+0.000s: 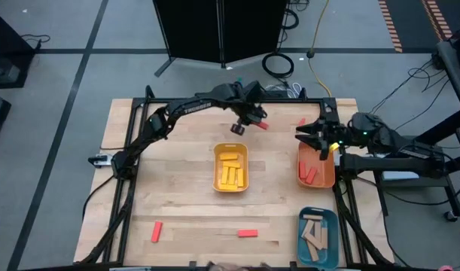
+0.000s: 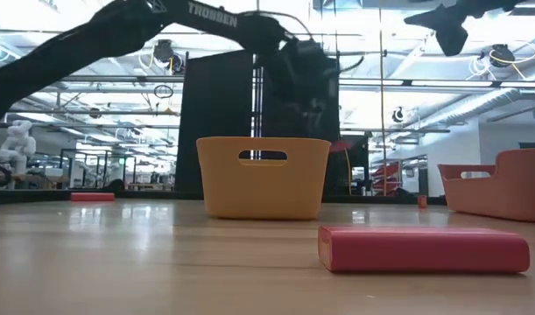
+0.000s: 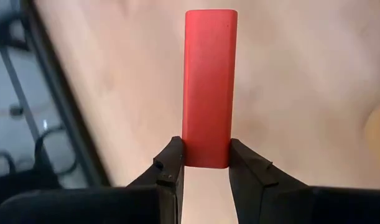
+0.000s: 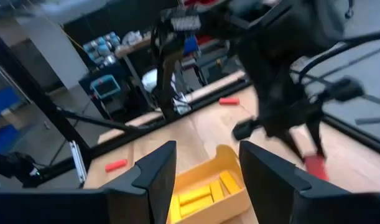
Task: Sort blocks
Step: Put the orange wooden block into the orange bin
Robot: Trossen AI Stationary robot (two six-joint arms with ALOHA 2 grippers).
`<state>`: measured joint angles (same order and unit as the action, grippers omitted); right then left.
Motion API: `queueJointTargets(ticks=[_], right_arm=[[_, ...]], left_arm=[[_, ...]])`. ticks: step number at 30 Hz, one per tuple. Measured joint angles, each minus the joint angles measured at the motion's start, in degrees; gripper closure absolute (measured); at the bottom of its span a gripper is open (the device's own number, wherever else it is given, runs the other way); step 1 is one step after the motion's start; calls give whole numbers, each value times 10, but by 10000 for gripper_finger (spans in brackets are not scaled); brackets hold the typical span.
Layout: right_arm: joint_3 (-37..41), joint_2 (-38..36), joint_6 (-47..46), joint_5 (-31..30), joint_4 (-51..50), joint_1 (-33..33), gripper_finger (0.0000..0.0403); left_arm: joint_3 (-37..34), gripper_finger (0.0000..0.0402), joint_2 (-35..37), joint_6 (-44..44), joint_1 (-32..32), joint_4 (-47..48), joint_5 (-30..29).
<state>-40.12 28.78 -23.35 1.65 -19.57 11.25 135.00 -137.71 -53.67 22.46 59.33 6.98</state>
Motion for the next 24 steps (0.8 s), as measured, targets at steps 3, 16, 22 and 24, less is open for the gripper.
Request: queueJointTargets(ticks=[3,16,22,24], right_arm=[[0,-19,0,0,0,0,234],[0,-55,19,1,34,0,234],[0,-64,22,2,48,-1,234],[0,-67,24,2,47,-1,234]], left_arm=[[0,322,0,27,-33,-35,37],[-5,322,-37,179,-156,-361,78],[-5,322,-92,349,-176,-544,61],[-5,322,-110,375,-182,-577,60]])
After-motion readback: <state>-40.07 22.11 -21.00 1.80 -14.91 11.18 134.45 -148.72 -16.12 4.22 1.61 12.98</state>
